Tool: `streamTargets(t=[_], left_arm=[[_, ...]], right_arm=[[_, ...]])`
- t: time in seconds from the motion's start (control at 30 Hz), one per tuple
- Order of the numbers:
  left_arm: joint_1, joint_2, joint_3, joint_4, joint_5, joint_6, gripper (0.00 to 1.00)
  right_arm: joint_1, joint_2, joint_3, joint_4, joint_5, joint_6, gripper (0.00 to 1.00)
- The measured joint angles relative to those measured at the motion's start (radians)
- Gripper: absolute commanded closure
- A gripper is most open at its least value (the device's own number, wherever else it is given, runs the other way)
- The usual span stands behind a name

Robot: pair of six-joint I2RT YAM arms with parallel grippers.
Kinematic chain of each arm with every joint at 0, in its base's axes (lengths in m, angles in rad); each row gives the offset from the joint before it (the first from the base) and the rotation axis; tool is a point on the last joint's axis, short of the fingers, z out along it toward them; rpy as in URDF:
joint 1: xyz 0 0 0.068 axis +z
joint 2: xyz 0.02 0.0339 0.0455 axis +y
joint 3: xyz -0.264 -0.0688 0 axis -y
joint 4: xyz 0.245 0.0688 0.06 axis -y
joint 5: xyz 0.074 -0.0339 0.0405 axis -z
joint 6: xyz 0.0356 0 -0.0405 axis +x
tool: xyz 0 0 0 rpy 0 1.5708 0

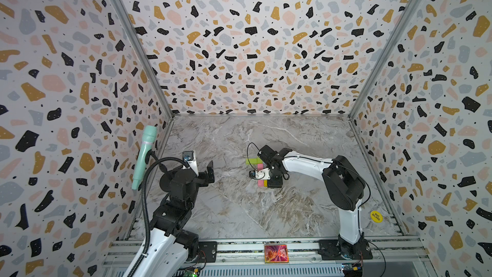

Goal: Assemble the letter t with building blocks
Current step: Assemble the building block at the center of the board.

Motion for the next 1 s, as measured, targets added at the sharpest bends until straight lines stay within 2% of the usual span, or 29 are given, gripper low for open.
streamTargets(t=[0.43,0.87,0.9,0.93,1.0], left_arm=[[0.0,0.002,0.0,0.0,0.0,0.0,0.0],[0.0,0.006,0.0,0.0,0.0,0.0,0.01],[0.0,0.007,0.0,0.0,0.0,0.0,0.01],[0.0,0.008,0.0,0.0,0.0,0.0,0.01],[0.0,0.012,0.0,0.0,-0.002,-0.001,0.0]], right_arm=[[-0.024,-0.019,-0.017,0.002,-0.03,0.014,0.32],[-0.132,-0.333,-0.103,0.034,-0.117,0.042,0.31],[-0.142,-0.351,-0.114,0.042,-0.132,0.051,0.18],[-0.154,-0.367,-0.124,0.048,-0.143,0.065,0.01],[-0.195,-0.397,-0.149,0.069,-0.163,0.09,0.01]])
